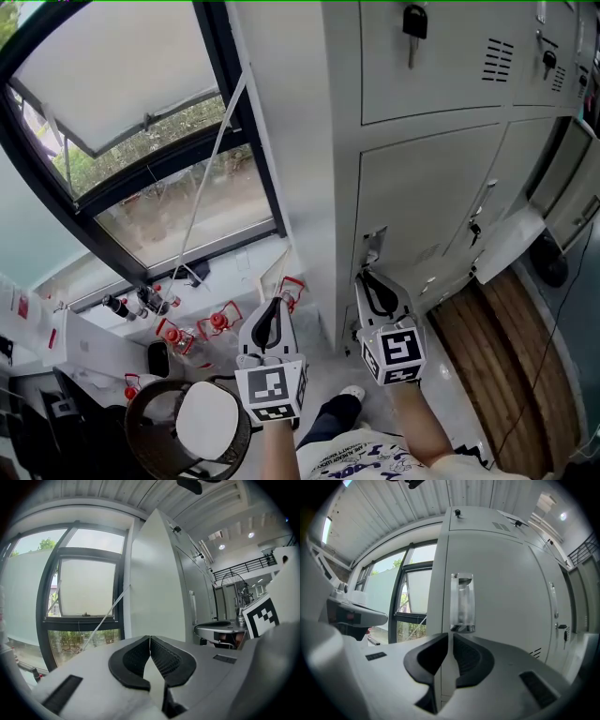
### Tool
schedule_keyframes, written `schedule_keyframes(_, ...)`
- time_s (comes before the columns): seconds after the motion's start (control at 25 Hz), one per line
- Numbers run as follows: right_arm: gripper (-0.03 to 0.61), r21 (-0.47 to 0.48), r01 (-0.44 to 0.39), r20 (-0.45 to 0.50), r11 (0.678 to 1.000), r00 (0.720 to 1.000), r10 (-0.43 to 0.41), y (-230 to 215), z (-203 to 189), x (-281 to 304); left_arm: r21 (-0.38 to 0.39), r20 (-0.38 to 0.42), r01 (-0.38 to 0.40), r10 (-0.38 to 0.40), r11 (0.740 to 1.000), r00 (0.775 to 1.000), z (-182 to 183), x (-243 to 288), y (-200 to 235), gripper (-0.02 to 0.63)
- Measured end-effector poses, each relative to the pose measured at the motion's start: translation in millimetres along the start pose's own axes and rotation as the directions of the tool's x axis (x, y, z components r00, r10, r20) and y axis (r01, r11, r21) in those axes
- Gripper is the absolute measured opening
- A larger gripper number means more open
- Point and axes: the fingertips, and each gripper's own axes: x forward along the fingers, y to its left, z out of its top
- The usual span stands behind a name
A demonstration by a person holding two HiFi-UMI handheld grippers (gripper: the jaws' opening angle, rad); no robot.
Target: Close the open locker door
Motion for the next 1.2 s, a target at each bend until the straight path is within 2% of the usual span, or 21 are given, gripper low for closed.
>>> schedule_keyframes(0.36,0.031,0.01,0.024,0.038,1.0,0.999,-0.024,-7,11,-15,0.004,0.01,0.031,-0.031,1.0,0.999,4,3,-11,0.008)
schedule_keyframes(0.64,0.031,0.015,0.094,0.07,0.995,0.993,-0.094,-32,25,-49,0.02,0.032,0.099,-0.1,0.995,0.994,15,1,-43,0.008)
schedule_keyframes(0.92,0.031,0.027,0.209,0.078,0.977,0.974,-0.211,-73,26,-103,0.041,0.049,0.203,-0.205,0.978,0.978,25,0,-95,0.008)
schedule_keyframes(1.2,0.029,0.045,0.369,0.071,0.928,0.926,-0.371,-131,22,-179,0.055,0.053,0.336,-0.339,0.94,0.939,30,-4,-172,0.008)
